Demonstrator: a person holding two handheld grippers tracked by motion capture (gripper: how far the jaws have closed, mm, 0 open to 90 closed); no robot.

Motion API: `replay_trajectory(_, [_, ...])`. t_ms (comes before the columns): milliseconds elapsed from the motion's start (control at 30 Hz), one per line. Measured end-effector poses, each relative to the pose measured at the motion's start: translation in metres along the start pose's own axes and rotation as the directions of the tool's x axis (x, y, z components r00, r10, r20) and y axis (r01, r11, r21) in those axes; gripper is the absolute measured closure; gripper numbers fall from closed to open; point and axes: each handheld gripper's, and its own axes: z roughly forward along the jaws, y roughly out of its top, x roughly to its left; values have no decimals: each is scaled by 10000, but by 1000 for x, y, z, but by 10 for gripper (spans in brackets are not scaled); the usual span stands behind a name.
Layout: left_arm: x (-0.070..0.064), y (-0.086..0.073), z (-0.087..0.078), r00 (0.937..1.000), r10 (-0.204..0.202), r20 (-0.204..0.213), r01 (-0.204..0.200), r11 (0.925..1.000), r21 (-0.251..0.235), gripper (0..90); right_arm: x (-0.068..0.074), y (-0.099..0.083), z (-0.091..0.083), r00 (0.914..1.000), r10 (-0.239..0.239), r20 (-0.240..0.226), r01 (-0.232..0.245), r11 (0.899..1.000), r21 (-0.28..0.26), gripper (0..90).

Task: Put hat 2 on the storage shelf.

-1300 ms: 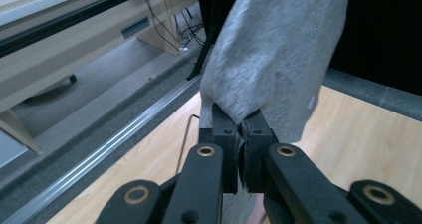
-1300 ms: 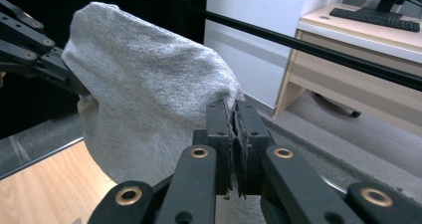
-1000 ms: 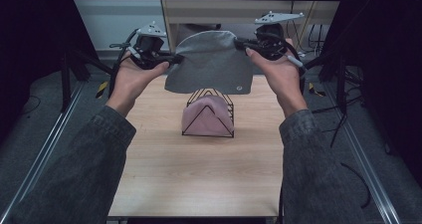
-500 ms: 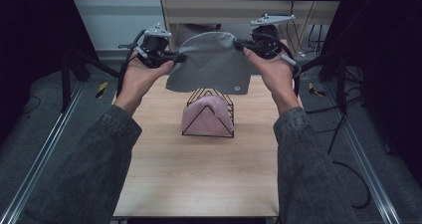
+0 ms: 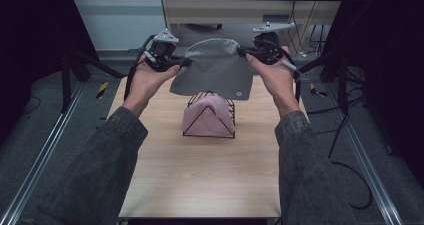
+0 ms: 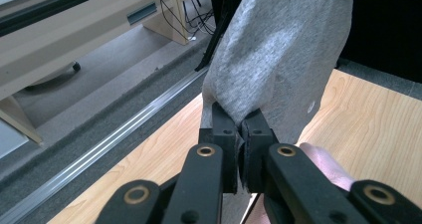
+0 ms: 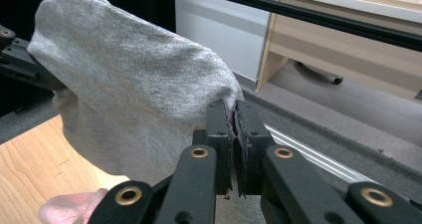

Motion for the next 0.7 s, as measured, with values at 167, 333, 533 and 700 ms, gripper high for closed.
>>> replay_trajectory(167, [-1, -6, 8, 10000, -34, 56, 34, 10000, 21, 874, -1, -6, 3, 10000, -34, -21, 35, 10000, 80, 866])
replay_trajectory(333, [-1, -12, 13, 9999, -79, 93, 78, 10000, 51, 873, -1, -14, 8, 10000, 43, -76, -42, 9997, 243, 866])
replay_trajectory(533, [-2, -22, 20, 9998, -162, 137, 161, 9998, 81, 873, 1, -23, 12, 9999, 17, -142, -11, 9992, 404, 866])
replay_trajectory(700, [-4, -28, 25, 9995, -236, 223, 234, 9997, 117, 874, 2, -29, 15, 9999, -4, -155, 13, 9985, 545, 866])
